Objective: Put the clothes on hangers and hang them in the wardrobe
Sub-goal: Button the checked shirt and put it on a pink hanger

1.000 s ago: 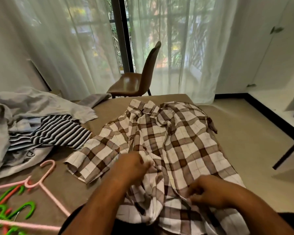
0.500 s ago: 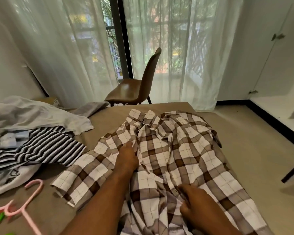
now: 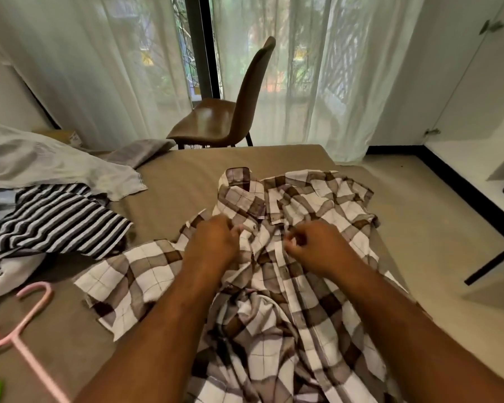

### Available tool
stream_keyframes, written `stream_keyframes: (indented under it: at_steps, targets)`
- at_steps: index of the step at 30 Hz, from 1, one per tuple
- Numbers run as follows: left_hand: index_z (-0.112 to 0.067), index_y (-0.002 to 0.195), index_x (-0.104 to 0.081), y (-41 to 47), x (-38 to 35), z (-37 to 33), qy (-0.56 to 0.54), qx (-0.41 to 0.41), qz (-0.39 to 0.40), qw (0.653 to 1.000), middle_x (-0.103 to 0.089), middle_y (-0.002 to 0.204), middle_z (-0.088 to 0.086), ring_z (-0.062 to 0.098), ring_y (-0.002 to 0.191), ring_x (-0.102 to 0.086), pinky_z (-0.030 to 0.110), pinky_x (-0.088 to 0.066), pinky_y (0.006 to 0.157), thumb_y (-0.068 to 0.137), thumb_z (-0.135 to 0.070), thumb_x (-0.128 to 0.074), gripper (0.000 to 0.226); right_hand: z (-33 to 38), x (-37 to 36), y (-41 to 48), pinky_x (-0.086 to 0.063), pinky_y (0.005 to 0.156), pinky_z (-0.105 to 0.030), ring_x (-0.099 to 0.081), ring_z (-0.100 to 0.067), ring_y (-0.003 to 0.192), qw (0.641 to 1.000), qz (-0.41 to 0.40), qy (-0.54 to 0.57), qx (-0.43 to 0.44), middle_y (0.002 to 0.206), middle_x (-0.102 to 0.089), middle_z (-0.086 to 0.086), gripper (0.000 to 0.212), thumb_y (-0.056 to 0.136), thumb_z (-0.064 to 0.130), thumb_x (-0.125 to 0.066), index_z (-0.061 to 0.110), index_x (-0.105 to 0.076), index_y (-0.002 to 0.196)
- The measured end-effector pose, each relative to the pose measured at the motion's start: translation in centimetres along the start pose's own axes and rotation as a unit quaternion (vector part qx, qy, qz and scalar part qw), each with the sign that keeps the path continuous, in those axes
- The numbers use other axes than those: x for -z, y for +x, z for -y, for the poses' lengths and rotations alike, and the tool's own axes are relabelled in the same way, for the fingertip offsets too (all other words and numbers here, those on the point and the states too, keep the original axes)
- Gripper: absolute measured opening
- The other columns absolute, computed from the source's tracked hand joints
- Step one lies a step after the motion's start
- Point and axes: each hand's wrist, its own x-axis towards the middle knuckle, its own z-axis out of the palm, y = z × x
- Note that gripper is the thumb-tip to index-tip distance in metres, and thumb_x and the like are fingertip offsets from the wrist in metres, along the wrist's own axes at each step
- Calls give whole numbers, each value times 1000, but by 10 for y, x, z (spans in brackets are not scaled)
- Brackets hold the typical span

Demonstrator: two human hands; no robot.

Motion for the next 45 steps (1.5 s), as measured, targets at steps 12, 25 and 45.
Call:
stream_keyframes:
  at_steps: [12,25,45]
  targets:
    - [-15,121,-63,29,-26,47,-55,35,68,996,-67,118,5,22,108,-61,31,-49,93,90,-20,-75,34,-32,-57,56,-57,75,-31,-68,-19,85,982,-106,138,-78,100,-72,-7,21,91,11,-64,14,-69,112]
    - [-15,88,-73,7,-17,32,-56,54,41,996,-73,88,3,17,84,-67,33,-57,77,79,-21,-86,16,-41,-43,1,-58,60,-30,-66,-13,60,901,-61,415,-111,77,-74,-7,11,94,16,-72,7,-75,88]
    - [-18,95,-76,-68,-13,-22,-329,-2,79,941,-76,77,-1,8,69,-74,23,-61,61,87,-13,-78,10,-9,-33,-62,-63,77,-44,-74,-25,82,886,-55,460,4,88,-78,-3,9,89,23,-76,18,-78,97]
